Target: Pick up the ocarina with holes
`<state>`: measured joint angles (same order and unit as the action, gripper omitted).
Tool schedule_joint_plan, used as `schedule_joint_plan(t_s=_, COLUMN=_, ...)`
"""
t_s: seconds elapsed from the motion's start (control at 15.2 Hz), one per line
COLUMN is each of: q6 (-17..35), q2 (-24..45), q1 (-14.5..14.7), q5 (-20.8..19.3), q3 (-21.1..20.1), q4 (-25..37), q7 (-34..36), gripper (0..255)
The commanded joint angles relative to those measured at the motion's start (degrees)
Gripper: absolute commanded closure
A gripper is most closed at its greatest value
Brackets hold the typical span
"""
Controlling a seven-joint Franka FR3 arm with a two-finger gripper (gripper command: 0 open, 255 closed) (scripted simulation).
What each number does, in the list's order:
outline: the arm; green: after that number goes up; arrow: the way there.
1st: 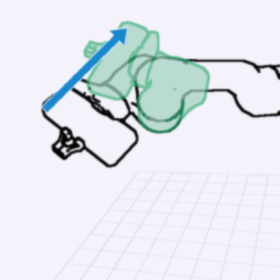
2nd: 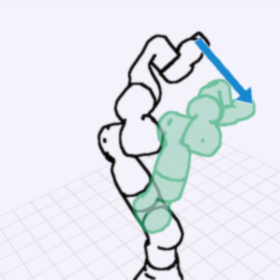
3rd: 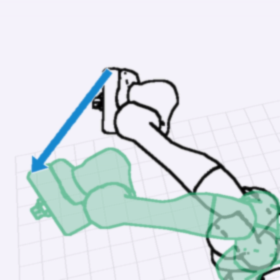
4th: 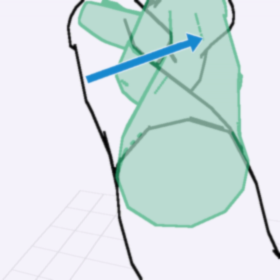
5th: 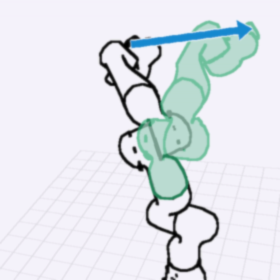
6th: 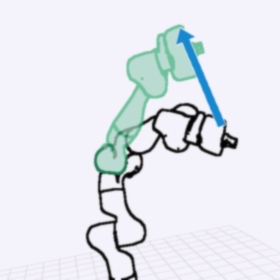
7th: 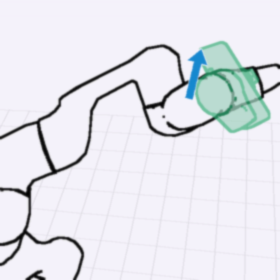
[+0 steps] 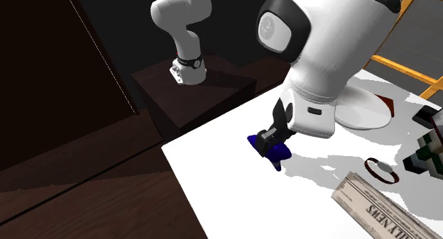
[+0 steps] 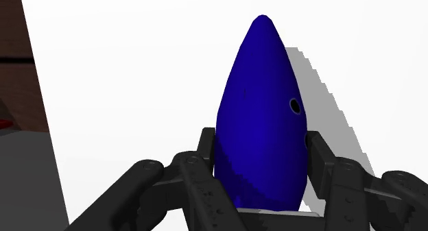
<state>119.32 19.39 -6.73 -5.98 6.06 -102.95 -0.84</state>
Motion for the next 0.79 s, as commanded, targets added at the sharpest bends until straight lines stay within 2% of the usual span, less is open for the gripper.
schedule_joint_plan(t_s=0.0, q6=-1.34, q2=-0.63, q1=0.04, q5=0.01, q3=0.00, q4=0.71, q7=-0.10, gripper=255)
schedule_joint_plan(t_s=0.73, q6=-8.22, q2=-3.25, q1=0.15, q5=0.05, q3=0.02, q4=5.01, q7=-0.75, gripper=255)
